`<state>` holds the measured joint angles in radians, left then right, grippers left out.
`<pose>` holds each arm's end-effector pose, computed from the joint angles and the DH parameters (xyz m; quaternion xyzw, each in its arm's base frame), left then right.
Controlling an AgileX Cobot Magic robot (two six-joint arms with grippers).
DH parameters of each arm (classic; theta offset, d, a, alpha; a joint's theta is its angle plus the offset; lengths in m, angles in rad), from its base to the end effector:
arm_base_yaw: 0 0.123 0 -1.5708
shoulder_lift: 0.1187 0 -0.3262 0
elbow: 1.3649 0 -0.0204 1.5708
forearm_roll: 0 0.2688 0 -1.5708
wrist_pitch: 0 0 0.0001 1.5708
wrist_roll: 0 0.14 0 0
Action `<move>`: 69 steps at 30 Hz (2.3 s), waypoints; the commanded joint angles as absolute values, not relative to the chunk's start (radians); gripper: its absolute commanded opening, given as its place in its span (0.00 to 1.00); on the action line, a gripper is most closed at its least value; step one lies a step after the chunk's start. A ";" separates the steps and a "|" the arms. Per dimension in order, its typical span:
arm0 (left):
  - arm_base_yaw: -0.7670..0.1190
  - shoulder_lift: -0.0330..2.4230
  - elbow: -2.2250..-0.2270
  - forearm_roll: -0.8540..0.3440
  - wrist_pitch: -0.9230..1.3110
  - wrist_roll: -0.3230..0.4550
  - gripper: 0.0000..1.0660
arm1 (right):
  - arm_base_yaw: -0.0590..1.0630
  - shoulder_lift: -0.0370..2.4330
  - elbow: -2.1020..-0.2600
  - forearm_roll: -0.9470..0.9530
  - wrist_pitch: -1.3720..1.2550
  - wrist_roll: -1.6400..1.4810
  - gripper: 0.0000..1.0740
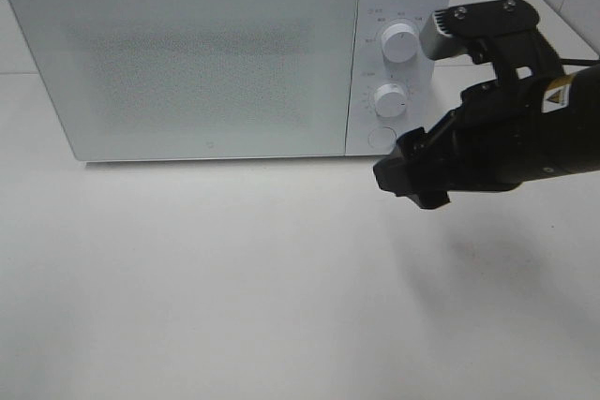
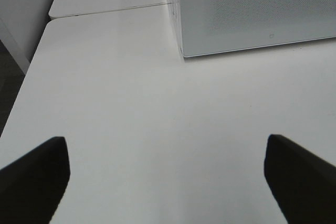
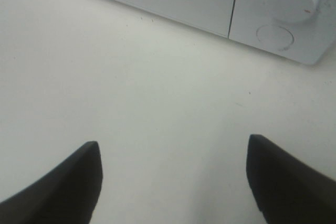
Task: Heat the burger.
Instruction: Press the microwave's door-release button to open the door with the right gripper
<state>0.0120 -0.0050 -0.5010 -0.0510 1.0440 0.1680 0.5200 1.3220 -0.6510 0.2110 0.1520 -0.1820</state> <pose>0.0133 -0.0060 0.2662 0.0668 0.8443 0.0223 0.5312 0.2557 0.1515 0.2217 -0.2293 0.8841 0.1238 0.3879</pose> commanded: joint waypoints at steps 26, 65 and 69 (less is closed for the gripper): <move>0.017 -0.024 -0.500 -0.056 1.042 0.165 0.87 | 0.485 0.631 -0.650 0.062 0.907 -0.128 0.71; 0.017 -0.024 -0.500 -0.056 1.042 0.165 0.87 | 0.000 0.018 -0.515 0.008 0.993 -0.011 0.71; 0.017 -0.024 -0.500 -0.056 1.042 0.165 0.87 | -0.026 -0.032 -0.502 0.007 1.007 -0.009 0.71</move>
